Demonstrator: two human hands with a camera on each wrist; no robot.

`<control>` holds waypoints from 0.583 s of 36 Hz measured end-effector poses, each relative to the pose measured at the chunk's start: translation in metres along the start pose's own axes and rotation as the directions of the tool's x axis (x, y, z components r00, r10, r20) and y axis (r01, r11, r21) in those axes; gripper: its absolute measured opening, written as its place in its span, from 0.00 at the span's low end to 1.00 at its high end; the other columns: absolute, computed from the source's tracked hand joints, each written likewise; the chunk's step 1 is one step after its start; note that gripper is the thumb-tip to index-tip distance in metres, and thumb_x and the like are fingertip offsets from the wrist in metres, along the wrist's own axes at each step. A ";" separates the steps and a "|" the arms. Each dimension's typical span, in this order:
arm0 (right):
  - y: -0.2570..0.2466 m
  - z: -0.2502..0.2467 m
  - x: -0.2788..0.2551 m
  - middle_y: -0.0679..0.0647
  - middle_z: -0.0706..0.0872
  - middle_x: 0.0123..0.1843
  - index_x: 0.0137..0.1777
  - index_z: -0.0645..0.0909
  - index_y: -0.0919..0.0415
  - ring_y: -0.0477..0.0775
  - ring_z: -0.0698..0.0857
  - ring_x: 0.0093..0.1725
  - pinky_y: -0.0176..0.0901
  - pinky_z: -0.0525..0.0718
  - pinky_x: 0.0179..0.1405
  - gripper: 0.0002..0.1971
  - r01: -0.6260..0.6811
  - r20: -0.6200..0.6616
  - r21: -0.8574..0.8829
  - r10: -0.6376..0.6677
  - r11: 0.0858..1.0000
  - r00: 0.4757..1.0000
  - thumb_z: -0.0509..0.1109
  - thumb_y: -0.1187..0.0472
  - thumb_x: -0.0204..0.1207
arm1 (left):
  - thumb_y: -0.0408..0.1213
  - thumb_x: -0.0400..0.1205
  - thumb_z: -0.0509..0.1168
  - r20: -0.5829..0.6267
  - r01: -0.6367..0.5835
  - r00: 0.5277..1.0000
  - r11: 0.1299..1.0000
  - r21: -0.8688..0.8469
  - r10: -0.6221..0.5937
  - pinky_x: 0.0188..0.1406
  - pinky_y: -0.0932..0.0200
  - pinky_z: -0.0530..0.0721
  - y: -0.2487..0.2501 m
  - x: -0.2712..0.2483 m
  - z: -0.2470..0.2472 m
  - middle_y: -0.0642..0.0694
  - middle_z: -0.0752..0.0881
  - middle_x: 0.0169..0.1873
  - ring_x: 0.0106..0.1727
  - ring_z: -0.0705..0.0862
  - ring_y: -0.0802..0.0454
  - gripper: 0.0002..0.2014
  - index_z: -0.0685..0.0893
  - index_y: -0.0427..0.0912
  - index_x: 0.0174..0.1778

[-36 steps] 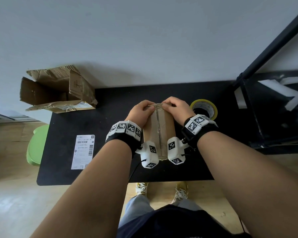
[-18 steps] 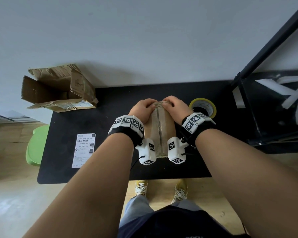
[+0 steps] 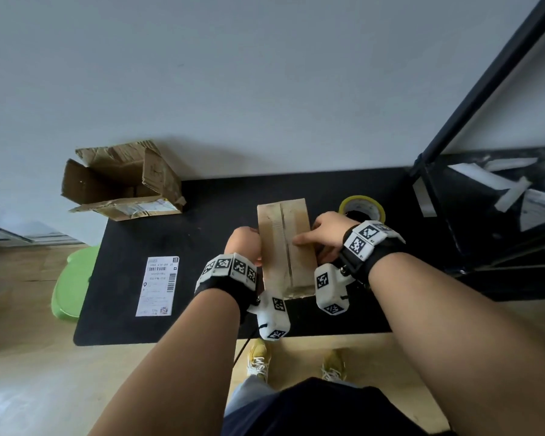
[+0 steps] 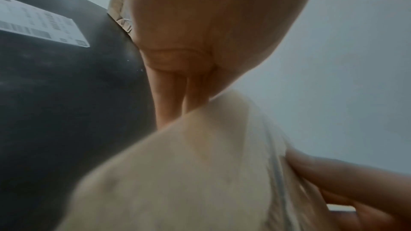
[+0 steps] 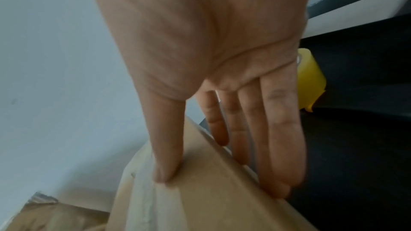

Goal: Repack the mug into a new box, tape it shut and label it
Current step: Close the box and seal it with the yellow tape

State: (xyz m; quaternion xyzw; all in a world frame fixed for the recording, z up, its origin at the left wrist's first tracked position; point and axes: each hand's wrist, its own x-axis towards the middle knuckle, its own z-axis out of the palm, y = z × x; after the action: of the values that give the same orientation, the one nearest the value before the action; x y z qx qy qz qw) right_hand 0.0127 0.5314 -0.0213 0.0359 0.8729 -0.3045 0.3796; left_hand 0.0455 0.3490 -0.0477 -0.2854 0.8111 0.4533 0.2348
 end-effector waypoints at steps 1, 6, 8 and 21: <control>0.000 -0.001 -0.001 0.57 0.91 0.44 0.51 0.85 0.62 0.60 0.92 0.42 0.61 0.90 0.50 0.30 -0.006 0.016 0.008 0.006 1.000 1.000 0.82 0.38 0.59 | 0.25 0.80 0.59 0.001 0.000 1.000 1.000 -0.026 0.000 0.44 0.47 0.90 -0.002 -0.002 0.001 0.38 0.89 0.48 0.44 0.89 0.42 0.13 0.86 0.37 0.54; -0.009 0.000 -0.002 0.60 0.90 0.48 0.54 0.84 0.64 0.63 0.91 0.44 0.61 0.89 0.52 0.23 -0.018 0.014 0.041 0.017 0.999 1.000 0.83 0.51 0.64 | 0.25 0.77 0.58 -0.027 -0.012 1.000 0.990 -0.138 0.009 0.47 0.42 0.90 -0.001 -0.006 -0.004 0.40 0.90 0.42 0.44 0.90 0.39 0.15 0.88 0.46 0.42; -0.014 0.002 0.000 0.61 0.90 0.52 0.57 0.84 0.65 0.63 0.90 0.48 0.61 0.88 0.55 0.21 0.000 0.000 0.069 0.000 0.998 1.000 0.80 0.54 0.68 | 0.28 0.74 0.57 -0.064 -0.037 0.997 0.991 -0.126 0.029 0.48 0.42 0.90 -0.001 -0.001 -0.009 0.43 0.91 0.40 0.43 0.90 0.41 0.17 0.88 0.52 0.40; -0.014 0.018 0.006 0.58 0.85 0.65 0.71 0.78 0.61 0.60 0.85 0.61 0.59 0.84 0.61 0.22 0.110 -0.272 0.216 -0.049 0.970 0.961 0.73 0.59 0.77 | 0.32 0.80 0.62 -0.167 -0.283 0.948 0.958 -0.057 0.270 0.63 0.48 0.82 0.009 -0.012 -0.020 0.52 0.85 0.63 0.63 0.83 0.49 0.22 0.82 0.54 0.69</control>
State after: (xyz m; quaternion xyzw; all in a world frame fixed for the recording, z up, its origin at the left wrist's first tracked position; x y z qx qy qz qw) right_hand 0.0153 0.5091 -0.0280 0.0844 0.8755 -0.4106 0.2405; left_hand 0.0456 0.3380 -0.0254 -0.2129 0.8402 0.4900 0.0926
